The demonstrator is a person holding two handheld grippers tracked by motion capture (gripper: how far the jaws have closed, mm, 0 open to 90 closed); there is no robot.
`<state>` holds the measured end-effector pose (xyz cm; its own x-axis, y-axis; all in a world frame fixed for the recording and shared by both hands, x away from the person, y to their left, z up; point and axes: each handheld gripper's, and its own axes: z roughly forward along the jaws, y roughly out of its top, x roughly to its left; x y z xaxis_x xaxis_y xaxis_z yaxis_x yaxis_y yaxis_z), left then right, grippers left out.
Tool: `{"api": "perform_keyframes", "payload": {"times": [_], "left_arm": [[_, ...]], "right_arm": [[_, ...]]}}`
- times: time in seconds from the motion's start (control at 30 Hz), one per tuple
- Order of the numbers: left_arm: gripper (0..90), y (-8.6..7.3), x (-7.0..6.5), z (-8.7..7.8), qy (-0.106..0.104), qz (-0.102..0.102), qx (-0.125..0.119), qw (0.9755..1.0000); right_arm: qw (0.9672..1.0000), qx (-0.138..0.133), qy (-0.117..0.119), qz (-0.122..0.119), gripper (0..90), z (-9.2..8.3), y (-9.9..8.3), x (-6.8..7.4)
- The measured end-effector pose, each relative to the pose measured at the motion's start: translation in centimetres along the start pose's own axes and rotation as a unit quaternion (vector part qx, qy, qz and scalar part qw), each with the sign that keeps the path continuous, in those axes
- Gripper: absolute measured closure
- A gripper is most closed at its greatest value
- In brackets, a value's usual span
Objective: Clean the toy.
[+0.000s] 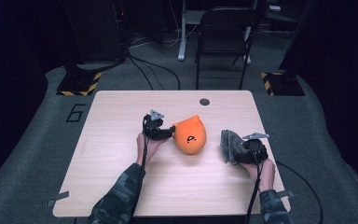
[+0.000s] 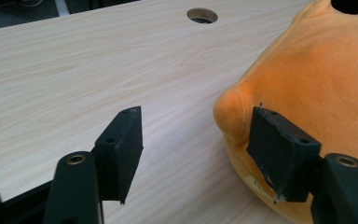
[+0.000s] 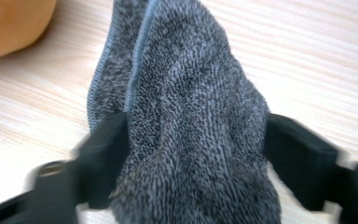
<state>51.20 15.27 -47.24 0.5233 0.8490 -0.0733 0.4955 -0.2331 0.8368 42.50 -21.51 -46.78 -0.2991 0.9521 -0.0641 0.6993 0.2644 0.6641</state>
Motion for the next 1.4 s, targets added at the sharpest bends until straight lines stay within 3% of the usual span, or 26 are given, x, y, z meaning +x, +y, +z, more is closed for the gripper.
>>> {"api": "perform_keyframes", "payload": {"times": [0.3, 0.6, 0.8, 0.9, 1.03, 1.13, 1.23, 1.4], "left_arm": [[16.0, -0.3, 0.3, -2.8, -0.001, 0.013, -0.011, 0.9999], [12.0, -3.0, 0.7, -6.0, 0.0, 0.025, -0.004, 0.9997], [7.5, -6.0, 1.4, -8.2, 0.016, 0.045, 0.016, 0.9987], [6.6, -7.5, 1.9, -9.0, 0.034, 0.059, 0.022, 0.9974], [5.3, -9.5, 3.5, -9.9, 0.041, 0.051, 0.047, 0.9968], [4.3, -10.9, 4.7, -10.2, 0.039, 0.026, 0.056, 0.9973], [3.7, -11.9, 5.6, -10.3, 0.053, 0.033, 0.071, 0.9956], [3.6, -12.7, 6.7, -10.1, 0.063, 0.023, 0.085, 0.9941]], "right_arm": [[0.9991, -0.034, 0.024, -0.008, 7.0, -3.0, -1.1, -0.4], [0.9985, -0.047, 0.028, 0.0, 3.7, -4.9, -3.8, -1.6], [0.9993, -0.028, 0.024, -0.002, 2.5, -4.1, -6.4, -2.2], [0.9998, -0.009, 0.013, -0.009, 2.0, -3.3, -7.7, -2.7], [0.9999, -0.003, 0.015, 0.005, 1.4, -2.6, -8.9, -3.6], [0.9999, 0.005, 0.013, 0.006, 1.4, -2.0, -9.4, -4.1], [0.9997, 0.02, 0.015, 0.005, 0.0, -1.4, -9.7, -4.4], [0.9994, 0.007, 0.028, 0.02, 0.0, -1.1, -10.0, -4.7]]}}
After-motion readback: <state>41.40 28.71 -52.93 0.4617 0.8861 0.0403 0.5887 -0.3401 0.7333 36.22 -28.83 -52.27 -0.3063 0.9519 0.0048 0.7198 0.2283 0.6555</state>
